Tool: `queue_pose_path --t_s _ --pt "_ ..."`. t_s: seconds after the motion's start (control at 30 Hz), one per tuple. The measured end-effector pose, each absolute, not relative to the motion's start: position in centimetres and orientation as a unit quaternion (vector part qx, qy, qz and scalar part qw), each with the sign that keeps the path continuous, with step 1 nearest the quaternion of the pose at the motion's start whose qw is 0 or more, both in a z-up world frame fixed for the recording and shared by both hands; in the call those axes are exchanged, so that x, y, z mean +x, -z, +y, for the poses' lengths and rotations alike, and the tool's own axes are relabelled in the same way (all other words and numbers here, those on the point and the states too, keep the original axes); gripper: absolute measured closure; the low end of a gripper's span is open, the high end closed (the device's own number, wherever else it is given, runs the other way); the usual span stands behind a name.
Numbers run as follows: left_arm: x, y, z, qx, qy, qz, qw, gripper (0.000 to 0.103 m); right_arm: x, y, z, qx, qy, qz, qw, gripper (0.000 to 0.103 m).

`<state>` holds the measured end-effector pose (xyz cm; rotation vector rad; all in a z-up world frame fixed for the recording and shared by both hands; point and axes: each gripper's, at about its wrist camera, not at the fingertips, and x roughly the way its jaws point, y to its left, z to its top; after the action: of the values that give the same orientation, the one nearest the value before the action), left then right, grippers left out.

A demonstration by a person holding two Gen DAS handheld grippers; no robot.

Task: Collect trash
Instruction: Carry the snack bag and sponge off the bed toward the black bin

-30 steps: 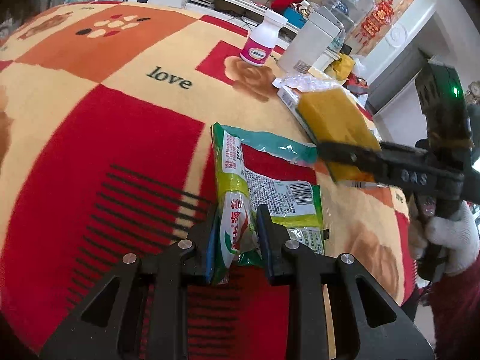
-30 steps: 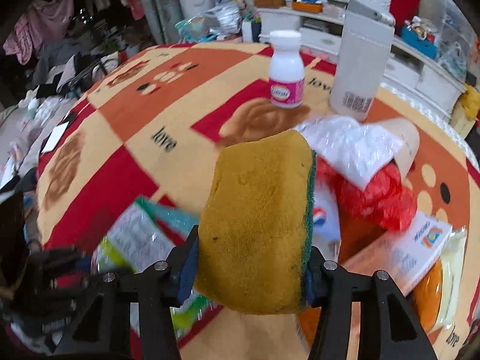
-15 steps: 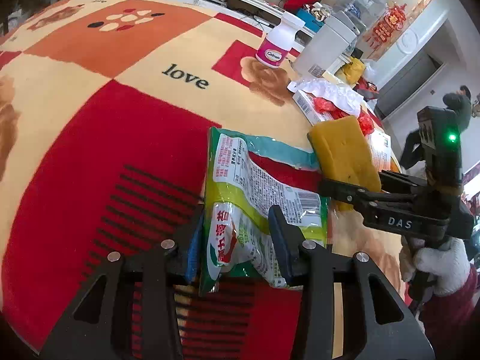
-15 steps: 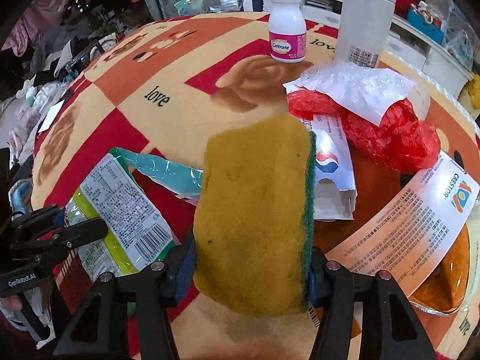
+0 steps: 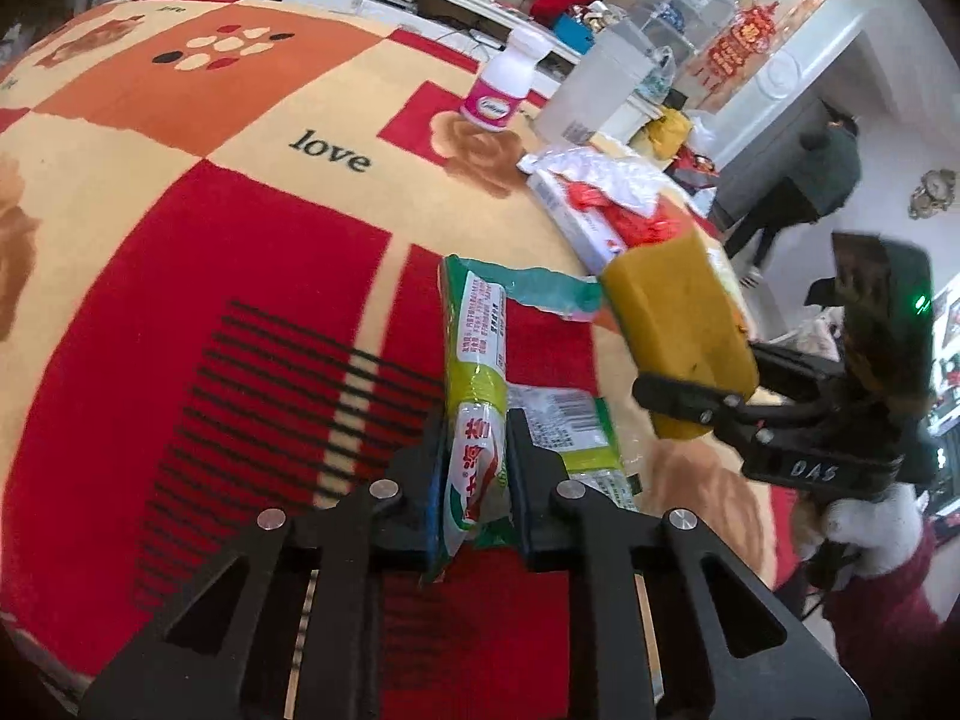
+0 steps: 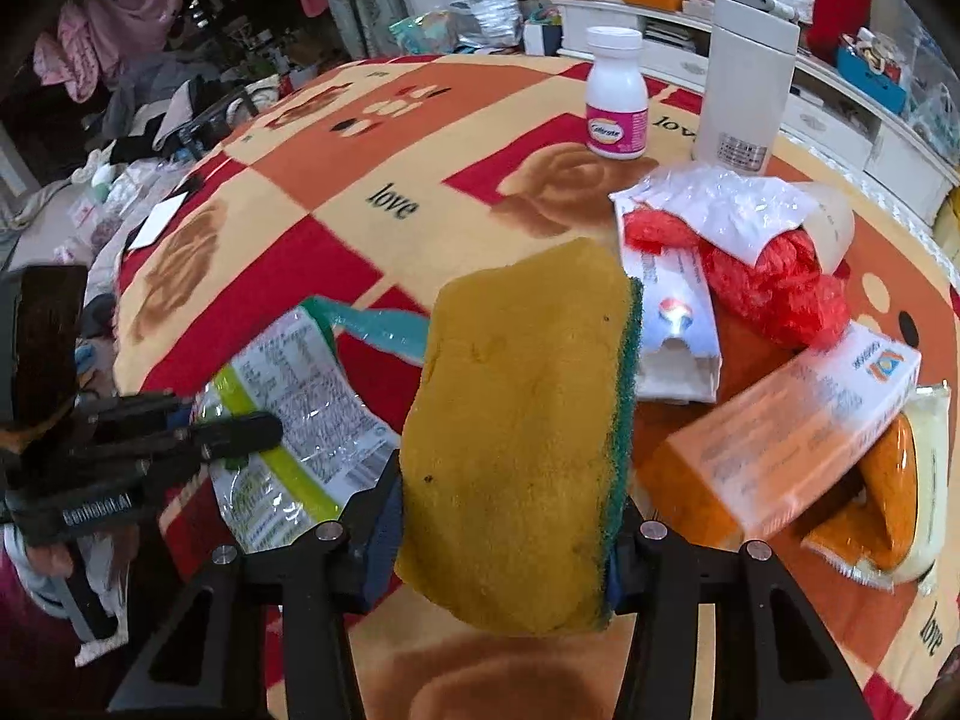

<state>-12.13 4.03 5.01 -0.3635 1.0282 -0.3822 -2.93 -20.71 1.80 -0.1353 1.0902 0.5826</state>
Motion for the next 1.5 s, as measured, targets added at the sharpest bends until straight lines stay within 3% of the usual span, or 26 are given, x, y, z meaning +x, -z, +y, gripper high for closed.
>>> queue_pose_path --t_s 0.23,0.8,1.5 --pt "-14.0 -7.0 2.7 -0.17 0.202 0.476 0.839 0.09 -6.1 -2.8 -24.0 -0.049 -0.266 0.497 0.825 0.053" --pt "-15.1 -10.7 -8.6 -0.122 0.295 0.465 0.826 0.09 -11.0 -3.1 -37.7 0.005 -0.175 0.488 0.855 0.053" --pt "-14.4 -12.7 -27.4 -0.044 0.42 0.459 0.782 0.09 -17.6 -2.3 -56.9 0.091 -0.02 0.479 0.873 0.053"
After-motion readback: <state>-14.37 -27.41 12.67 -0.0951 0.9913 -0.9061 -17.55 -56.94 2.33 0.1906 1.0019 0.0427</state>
